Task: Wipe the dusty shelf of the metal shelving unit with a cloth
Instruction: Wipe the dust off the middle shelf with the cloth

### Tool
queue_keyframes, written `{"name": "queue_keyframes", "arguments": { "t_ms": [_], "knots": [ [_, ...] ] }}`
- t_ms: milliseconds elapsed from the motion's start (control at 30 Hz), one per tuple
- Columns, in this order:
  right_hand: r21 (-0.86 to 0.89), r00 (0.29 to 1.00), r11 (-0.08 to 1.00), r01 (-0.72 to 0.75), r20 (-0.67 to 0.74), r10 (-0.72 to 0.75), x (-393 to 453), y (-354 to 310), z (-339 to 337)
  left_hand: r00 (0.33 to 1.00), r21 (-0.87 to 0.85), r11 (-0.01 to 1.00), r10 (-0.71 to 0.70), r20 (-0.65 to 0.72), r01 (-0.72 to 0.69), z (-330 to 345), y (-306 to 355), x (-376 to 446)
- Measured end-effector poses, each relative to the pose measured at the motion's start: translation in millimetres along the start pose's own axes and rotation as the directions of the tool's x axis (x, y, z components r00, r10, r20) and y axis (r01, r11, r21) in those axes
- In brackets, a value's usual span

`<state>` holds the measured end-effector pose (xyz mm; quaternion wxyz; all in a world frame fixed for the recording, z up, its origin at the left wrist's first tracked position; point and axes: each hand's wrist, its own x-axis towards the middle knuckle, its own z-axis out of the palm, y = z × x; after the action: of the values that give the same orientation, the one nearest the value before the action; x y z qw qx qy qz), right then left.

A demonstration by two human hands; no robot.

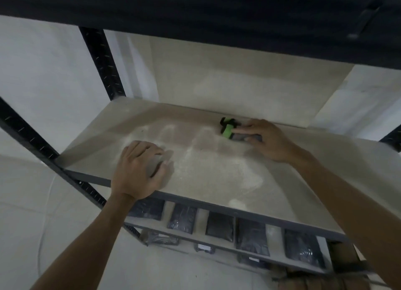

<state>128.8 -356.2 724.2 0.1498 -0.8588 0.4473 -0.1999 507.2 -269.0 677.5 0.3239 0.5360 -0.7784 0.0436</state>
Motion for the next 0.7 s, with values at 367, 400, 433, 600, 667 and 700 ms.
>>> {"name": "queue_keyframes", "arguments": {
  "t_ms": [367,400,433,600,667,700],
  "knots": [
    [-0.248,0.992,0.962,-0.113,-0.081,0.095,24,15,3,1.0,-0.01,1.0,-0.003,-0.01,0.003,0,0,0],
    [-0.219,0.995,0.973,-0.074,-0.08,0.058,17,10,6,1.0,-0.01,1.0,-0.002,-0.015,0.002,0,0,0],
    [-0.145,0.998,0.989,-0.032,-0.062,0.024,9,3,8,1.0,-0.006,1.0,0.001,-0.018,-0.001,1,-1,0],
    [0.149,0.986,0.987,0.064,0.145,-0.086,7,-28,-18,1.0,-0.012,1.0,-0.011,-0.016,0.011,0,-1,0],
    [0.082,0.999,0.996,0.038,0.033,-0.04,40,-19,-26,1.0,-0.021,1.0,-0.017,-0.017,0.016,0,0,0],
    [0.021,0.999,0.998,0.052,-0.015,-0.052,57,-14,-26,1.0,-0.029,0.999,-0.021,-0.019,0.02,-1,0,0]
  ]
}}
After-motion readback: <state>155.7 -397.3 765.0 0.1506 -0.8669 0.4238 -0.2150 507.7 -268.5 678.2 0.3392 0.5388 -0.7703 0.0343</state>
